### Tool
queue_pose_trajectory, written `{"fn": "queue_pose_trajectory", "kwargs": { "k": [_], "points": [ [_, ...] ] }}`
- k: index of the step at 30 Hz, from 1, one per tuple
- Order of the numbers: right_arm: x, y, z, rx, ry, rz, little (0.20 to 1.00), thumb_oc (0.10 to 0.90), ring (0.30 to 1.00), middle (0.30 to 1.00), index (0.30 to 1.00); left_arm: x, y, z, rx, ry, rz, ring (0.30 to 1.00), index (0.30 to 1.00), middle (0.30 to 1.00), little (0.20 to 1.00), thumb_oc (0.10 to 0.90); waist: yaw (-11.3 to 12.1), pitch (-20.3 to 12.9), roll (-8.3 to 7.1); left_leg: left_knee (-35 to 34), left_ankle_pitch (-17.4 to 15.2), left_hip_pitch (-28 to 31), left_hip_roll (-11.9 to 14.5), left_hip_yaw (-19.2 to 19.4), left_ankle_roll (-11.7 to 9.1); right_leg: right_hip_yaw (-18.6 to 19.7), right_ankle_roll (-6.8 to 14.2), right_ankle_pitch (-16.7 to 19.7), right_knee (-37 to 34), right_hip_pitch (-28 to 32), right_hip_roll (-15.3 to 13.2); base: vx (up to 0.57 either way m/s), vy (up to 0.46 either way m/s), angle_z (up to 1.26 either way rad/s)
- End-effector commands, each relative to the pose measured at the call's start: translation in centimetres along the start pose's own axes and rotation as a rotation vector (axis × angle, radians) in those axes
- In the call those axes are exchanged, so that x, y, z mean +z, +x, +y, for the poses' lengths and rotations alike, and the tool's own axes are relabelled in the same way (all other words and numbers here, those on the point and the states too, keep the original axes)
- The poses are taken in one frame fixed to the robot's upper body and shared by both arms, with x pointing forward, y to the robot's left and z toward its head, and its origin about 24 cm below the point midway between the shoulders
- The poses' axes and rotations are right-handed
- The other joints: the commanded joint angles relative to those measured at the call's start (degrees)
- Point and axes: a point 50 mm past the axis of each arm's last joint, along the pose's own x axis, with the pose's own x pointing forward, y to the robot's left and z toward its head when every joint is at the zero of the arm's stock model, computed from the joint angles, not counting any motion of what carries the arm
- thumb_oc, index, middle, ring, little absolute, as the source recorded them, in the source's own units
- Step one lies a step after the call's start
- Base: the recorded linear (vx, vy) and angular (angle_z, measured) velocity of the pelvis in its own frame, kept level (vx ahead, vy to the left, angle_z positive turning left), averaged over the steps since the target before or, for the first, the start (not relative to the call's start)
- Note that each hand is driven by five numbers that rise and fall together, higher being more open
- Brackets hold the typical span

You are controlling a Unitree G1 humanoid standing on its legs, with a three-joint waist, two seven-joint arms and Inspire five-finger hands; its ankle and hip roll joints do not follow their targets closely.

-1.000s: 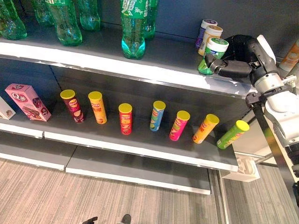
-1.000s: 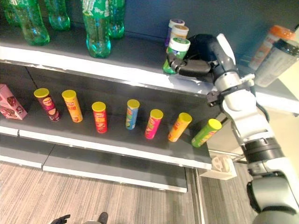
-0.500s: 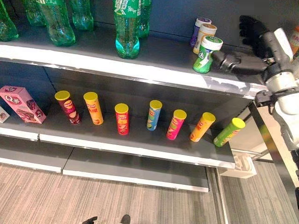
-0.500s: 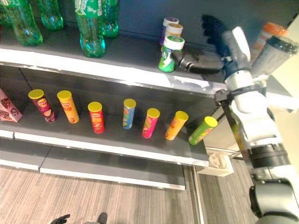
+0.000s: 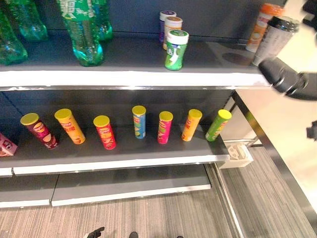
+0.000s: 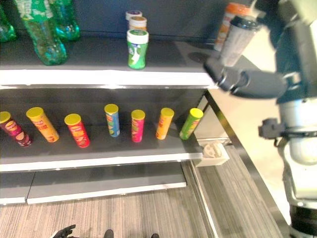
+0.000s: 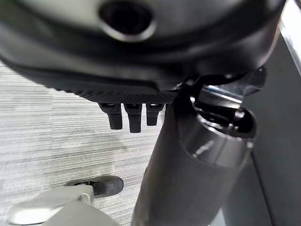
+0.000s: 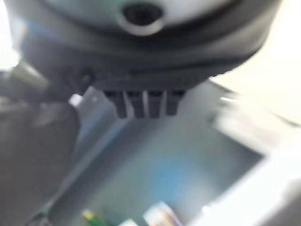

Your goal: Put the goods on the table back onto the shelves and tidy them up.

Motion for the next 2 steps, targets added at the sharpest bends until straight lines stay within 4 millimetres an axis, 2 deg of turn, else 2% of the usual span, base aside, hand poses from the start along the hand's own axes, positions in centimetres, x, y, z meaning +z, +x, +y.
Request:
{"fn": "queue_pose_trajectory", "kwargs": {
  "k": [1,2],
  "points": [
    [-0.1,0.3,-1.1,0.021,-0.015,0.025,0.9,0.8,0.9,0.9,0.9,2.9,0.4,2.1,0.016,0.069,-0.117,0.9,0.9,0.9,0.9,0.8,-0.21,-3.74,0.73,0.22,-7.71,1.97,2.83,3.51,-2.9,-0.86,4.25,-0.82,1.86,-3.79,-2.35,-0.08,-0.046,-0.52],
    [-1.7,-1.2,-0.3,0.067,0.048,0.11,0.9,0.8,0.9,0.9,0.9,3.6,0.4,2.3,0.011,0.066,-0.143,0.9,0.9,0.9,0.9,0.8,-1.01,-3.52,1.09,0.22,-7.62,1.99,3.08,4.13,-3.03,-0.3,4.18,-0.78,1.99,-4.18,-2.22,-0.09,-0.044,-0.57]
  ]
}}
